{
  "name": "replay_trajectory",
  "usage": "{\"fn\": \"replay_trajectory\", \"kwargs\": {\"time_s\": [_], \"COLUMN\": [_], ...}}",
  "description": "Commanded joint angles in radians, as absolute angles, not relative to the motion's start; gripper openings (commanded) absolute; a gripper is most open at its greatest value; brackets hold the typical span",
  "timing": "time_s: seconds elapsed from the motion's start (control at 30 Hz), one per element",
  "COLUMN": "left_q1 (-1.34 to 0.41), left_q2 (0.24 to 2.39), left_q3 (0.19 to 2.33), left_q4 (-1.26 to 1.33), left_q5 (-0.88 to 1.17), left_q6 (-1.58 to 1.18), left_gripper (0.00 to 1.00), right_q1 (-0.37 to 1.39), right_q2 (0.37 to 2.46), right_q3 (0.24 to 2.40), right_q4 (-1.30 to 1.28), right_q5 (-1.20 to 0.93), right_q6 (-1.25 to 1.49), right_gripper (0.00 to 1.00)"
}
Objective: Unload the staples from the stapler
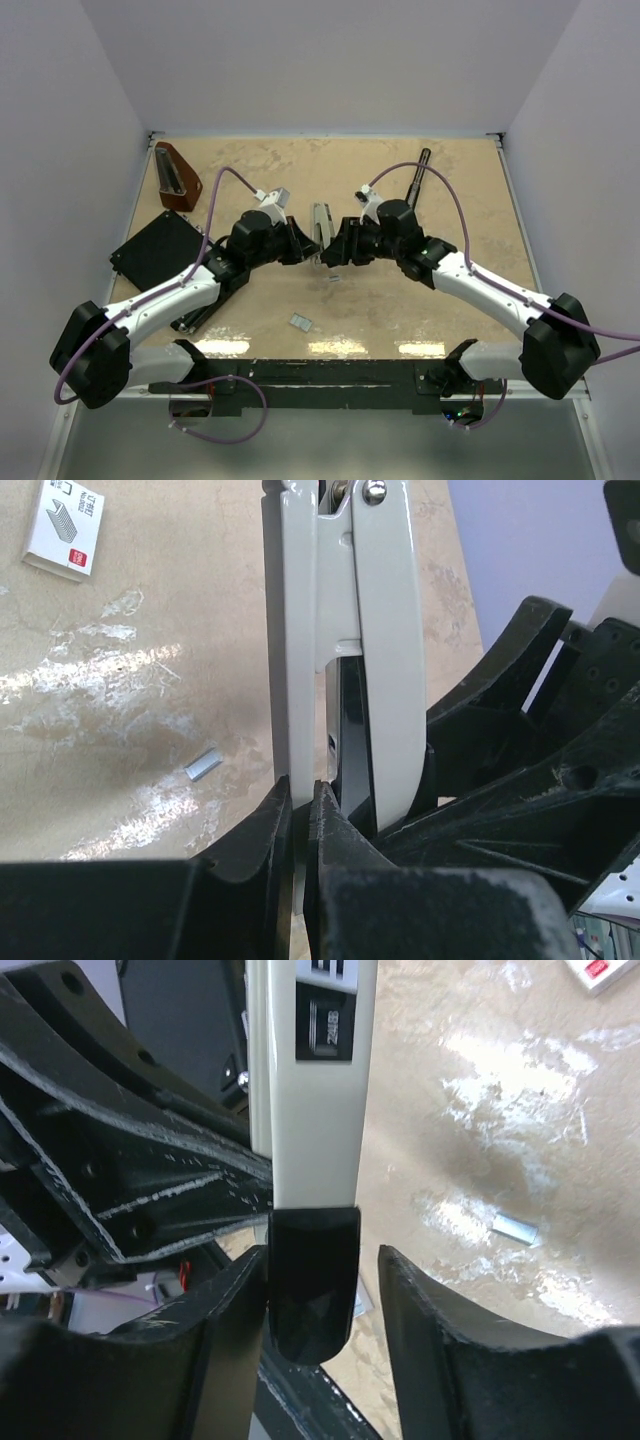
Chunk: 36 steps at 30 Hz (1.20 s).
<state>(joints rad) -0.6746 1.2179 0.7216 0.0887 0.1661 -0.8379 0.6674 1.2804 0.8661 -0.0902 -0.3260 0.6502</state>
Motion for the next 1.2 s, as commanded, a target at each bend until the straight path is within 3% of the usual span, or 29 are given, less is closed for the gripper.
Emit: {"fn": "replay_trajectory", "kwargs": {"time_s": [0.0,0.13,0.17,0.2,0.3,0.57,0.77,0.97,1.17], "left_q1": [-0.677,-0.678,-0.678,-0.677,-0.677,-0.624,-0.624,-0.624,-0.626], "left_q2": [1.19,1.189,1.192,1.193,1.2,1.167,1.15,1.154,1.2], "left_q3": [0.727,0.713,0.713,0.713,0.716,0.686,0.641,0.617,0.614], "left_q4": [0.221,0.229,0.235,0.236,0.219,0.109,0.16,0.173,0.257], "left_q5": [0.15,0.118,0.114,0.114,0.089,0.034,0.129,0.153,0.305], "left_q6": [-0.861,-0.862,-0.862,-0.855,-0.79,-0.678,-0.647,-0.644,-0.629], "left_gripper": [0.0,0.0,0.0,0.0,0.0,0.0,0.0,0.0,0.0], "right_q1": [0.67,0.67,0.67,0.67,0.67,0.635,0.546,0.396,0.373], "right_q2": [1.24,1.235,1.227,1.221,1.19,1.147,1.178,1.192,1.293], "right_q3": [0.819,0.802,0.804,0.802,0.828,0.937,1.005,1.127,1.203], "right_q4": [0.027,0.028,0.019,0.005,-0.055,-0.202,-0.23,-0.255,-0.22], "right_q5": [-0.391,-0.396,-0.39,-0.384,-0.332,-0.207,-0.25,-0.293,-0.35], "right_q6": [0.686,0.693,0.692,0.69,0.678,0.6,0.56,0.488,0.445], "right_gripper": [0.47,0.45,0.42,0.3,0.22,0.25,0.19,0.29,0.31]}}
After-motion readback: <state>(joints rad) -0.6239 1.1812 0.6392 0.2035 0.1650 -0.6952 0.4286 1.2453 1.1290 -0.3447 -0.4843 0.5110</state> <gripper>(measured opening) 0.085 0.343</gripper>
